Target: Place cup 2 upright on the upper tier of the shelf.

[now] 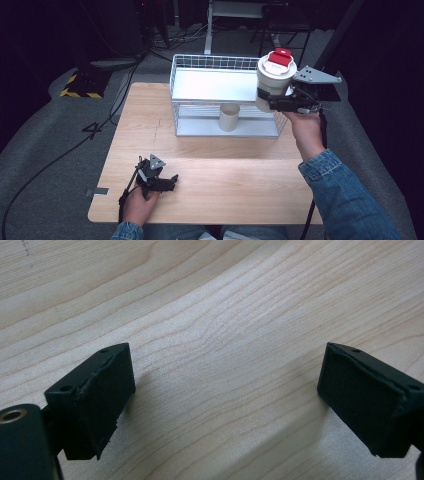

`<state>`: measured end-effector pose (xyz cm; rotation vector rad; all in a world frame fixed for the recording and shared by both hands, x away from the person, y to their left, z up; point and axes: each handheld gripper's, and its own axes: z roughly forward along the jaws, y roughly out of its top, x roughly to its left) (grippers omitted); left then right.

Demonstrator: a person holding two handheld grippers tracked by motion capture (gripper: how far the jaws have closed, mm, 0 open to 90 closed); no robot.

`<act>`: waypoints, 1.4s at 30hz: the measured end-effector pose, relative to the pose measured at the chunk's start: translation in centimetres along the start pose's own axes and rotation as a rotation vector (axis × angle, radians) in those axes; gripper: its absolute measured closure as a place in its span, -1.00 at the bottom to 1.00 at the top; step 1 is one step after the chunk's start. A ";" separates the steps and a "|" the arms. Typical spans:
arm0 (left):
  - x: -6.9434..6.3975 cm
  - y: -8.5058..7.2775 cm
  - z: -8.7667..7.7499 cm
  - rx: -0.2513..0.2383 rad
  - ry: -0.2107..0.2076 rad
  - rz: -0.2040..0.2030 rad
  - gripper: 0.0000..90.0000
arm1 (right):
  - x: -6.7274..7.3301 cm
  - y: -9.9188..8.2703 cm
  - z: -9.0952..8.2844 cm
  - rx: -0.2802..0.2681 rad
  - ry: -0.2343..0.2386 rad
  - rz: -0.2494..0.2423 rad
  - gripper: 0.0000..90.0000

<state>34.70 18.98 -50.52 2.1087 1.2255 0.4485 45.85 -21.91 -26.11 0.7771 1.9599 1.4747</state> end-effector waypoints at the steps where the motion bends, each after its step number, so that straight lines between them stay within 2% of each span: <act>1: 0.0 0.0 0.0 0.000 0.000 0.000 -0.80 | 0.0 0.2 0.3 0.001 -0.003 0.002 -0.68; 13: 0.0 0.0 0.0 0.003 -0.003 0.000 -0.80 | -0.5 1.9 3.6 0.010 -0.046 -0.013 -0.68; 15: 0.0 0.0 0.0 0.003 -0.002 0.000 -0.80 | -0.6 2.1 4.3 0.011 -0.052 -0.011 -0.68; 17: 0.0 0.0 0.0 0.001 0.000 0.000 -0.80 | -0.8 2.2 4.9 0.010 -0.050 0.010 -0.68; 22: 0.0 0.0 0.0 0.001 -0.001 0.000 -0.80 | -1.3 2.0 6.4 -0.009 -0.051 0.062 -0.68; 32: 0.0 0.0 0.0 0.001 0.000 -0.001 -0.80 | -1.1 1.4 8.8 -0.024 -0.068 0.068 -0.68; 42: 0.0 0.0 0.0 0.003 0.001 0.001 -0.80 | -1.3 0.9 9.7 -0.056 -0.085 0.101 -0.68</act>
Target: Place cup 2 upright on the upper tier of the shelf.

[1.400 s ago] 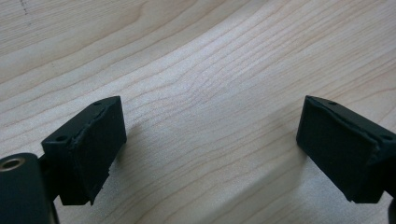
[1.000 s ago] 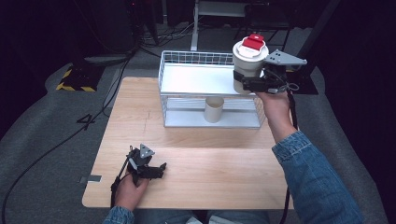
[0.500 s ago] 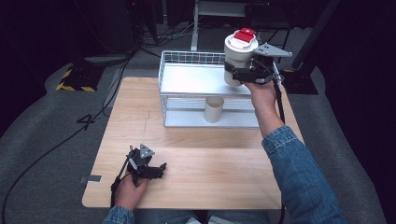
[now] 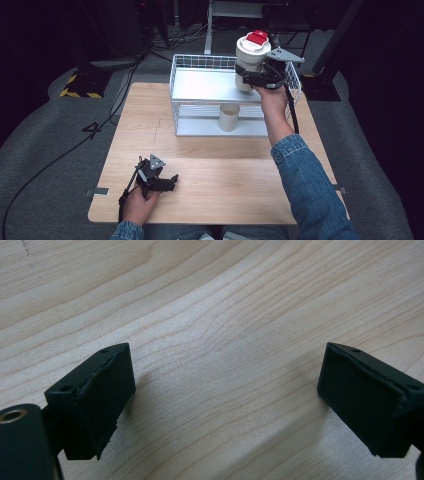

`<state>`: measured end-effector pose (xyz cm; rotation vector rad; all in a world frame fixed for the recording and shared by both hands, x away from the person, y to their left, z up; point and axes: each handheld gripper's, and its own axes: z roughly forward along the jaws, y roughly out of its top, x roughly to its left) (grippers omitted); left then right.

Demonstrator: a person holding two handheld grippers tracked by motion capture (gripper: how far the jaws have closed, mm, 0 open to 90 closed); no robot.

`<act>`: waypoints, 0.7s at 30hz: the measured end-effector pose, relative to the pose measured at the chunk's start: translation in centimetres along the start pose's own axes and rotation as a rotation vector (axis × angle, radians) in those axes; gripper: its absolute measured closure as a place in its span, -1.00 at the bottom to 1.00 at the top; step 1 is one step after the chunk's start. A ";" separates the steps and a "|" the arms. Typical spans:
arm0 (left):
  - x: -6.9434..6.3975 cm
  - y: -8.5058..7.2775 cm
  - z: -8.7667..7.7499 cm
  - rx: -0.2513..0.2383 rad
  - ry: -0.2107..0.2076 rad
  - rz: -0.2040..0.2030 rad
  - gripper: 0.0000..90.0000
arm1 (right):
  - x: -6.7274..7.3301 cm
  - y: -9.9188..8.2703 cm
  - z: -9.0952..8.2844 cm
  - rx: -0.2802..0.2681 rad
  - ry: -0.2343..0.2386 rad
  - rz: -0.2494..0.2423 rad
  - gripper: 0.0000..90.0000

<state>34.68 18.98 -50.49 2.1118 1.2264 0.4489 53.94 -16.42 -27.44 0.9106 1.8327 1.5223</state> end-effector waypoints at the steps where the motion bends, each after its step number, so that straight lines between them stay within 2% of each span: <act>1: 0.0 0.0 0.0 0.000 0.000 0.000 -0.80 | 0.0 -0.1 0.1 -0.001 -0.002 0.001 -0.68; 13: 0.0 0.0 0.0 -0.002 0.002 -0.001 -0.80 | -0.2 -1.0 1.1 0.000 -0.009 0.019 -0.69; 21: 0.0 0.0 0.0 -0.003 0.003 -0.001 -0.80 | -0.1 -1.5 1.4 -0.005 0.009 0.035 -0.69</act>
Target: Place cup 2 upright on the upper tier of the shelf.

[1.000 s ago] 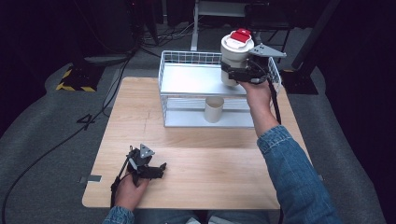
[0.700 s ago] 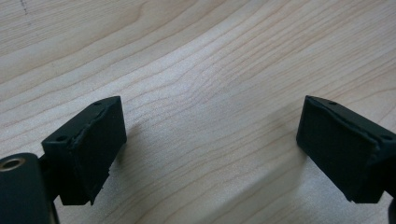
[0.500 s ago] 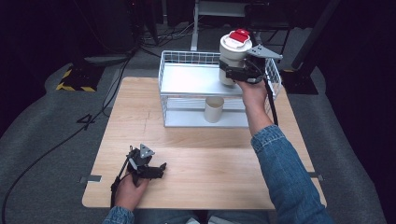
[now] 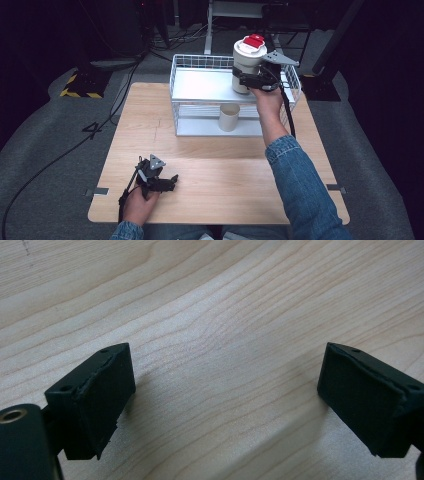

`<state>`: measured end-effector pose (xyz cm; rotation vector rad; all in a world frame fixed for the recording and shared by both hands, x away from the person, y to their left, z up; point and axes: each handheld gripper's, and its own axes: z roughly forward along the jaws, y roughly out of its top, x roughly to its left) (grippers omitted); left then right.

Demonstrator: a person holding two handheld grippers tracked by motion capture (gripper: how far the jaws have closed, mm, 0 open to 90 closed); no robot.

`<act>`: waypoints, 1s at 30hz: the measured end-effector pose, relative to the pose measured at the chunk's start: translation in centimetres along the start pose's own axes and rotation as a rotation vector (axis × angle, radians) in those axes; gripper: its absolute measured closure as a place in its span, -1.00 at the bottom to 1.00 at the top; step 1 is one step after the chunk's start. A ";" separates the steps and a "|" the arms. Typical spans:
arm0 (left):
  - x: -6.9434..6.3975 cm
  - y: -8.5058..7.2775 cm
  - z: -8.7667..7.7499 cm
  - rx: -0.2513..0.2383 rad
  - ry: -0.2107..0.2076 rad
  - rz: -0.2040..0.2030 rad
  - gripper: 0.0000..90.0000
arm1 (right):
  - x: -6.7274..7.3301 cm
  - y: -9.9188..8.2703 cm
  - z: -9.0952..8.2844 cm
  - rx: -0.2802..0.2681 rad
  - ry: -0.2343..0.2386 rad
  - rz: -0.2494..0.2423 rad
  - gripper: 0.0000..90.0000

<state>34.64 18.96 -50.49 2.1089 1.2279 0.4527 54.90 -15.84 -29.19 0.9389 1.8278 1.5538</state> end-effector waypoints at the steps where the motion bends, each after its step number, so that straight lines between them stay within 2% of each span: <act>1: 0.0 0.0 0.0 0.000 0.000 0.000 -0.80 | 0.0 0.0 0.0 0.000 0.000 0.000 -0.69; 11: -0.1 0.0 0.0 -0.001 -0.001 -0.005 -0.80 | 0.0 -0.7 0.4 0.004 0.006 -0.005 -0.69; 14: -0.1 0.0 0.0 0.001 -0.005 -0.008 -0.80 | -0.1 -1.0 0.4 -0.003 0.008 0.009 -0.69; 21: -0.1 0.0 0.0 0.001 -0.003 -0.005 -0.80 | 0.0 -1.0 0.2 0.003 0.014 -0.021 -0.69; 30: -0.1 0.0 0.0 -0.001 -0.003 -0.008 -0.80 | 0.1 -1.0 -0.1 0.024 0.013 -0.028 -0.69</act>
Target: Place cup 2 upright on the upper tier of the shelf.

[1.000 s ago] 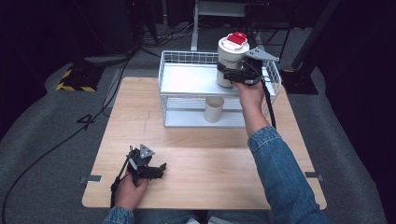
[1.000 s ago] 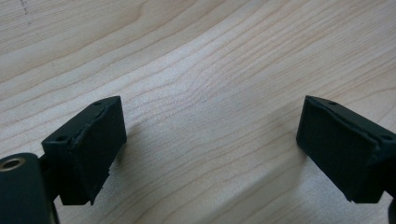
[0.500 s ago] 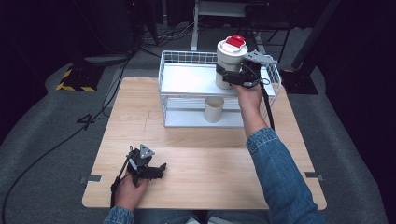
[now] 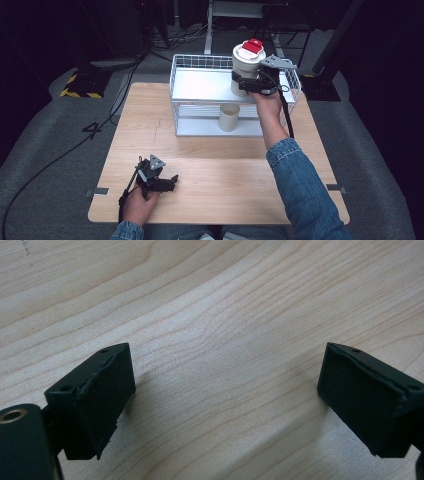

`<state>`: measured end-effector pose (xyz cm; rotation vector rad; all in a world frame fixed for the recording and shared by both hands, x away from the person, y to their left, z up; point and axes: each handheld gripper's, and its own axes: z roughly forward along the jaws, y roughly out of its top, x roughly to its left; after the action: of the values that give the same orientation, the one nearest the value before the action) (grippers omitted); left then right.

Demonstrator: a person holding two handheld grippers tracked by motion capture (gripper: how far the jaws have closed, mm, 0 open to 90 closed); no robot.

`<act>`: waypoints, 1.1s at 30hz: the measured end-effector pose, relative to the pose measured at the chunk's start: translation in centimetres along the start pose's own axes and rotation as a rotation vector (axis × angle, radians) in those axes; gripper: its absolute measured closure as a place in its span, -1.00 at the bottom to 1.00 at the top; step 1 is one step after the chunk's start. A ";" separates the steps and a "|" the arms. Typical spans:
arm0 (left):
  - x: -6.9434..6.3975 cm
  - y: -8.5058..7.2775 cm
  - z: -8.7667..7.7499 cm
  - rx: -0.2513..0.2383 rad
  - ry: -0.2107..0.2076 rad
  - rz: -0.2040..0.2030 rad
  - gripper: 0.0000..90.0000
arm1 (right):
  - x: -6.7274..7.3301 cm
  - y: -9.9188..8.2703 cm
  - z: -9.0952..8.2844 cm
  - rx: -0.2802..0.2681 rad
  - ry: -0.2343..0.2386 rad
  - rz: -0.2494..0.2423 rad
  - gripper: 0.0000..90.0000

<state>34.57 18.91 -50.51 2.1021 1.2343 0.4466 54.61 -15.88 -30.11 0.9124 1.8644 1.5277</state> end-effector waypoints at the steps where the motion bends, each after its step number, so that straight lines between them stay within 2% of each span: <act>1: 0.0 0.0 0.0 -0.001 0.000 0.001 -0.80 | -0.1 0.0 0.0 -0.002 0.001 0.001 -0.69; 11: 0.0 0.0 0.0 0.001 0.000 0.003 -0.80 | 0.0 0.4 0.1 0.029 -0.011 -0.015 -0.72; 18: 0.0 0.0 0.0 0.000 0.000 0.000 -0.80 | 0.0 0.5 0.0 0.026 -0.031 -0.040 -0.83; 22: 0.0 0.0 0.0 0.000 -0.001 0.003 -0.80 | -0.1 0.6 -0.2 0.032 -0.029 -0.022 -0.89; 24: 0.0 0.0 0.0 0.000 -0.002 0.002 -0.80 | -0.2 0.6 -0.6 0.044 -0.038 -0.021 -1.00; 27: 0.0 0.0 0.0 0.001 -0.001 0.004 -0.80 | -0.2 0.6 -0.9 0.048 -0.040 -0.031 -1.00; 33: 0.0 0.0 0.0 -0.001 -0.003 0.004 -0.80 | -0.2 0.5 -2.9 0.073 -0.044 -0.057 -1.00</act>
<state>34.64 18.91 -50.52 2.1036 1.2284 0.4456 52.58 -17.76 -29.10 0.9101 1.9093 1.4034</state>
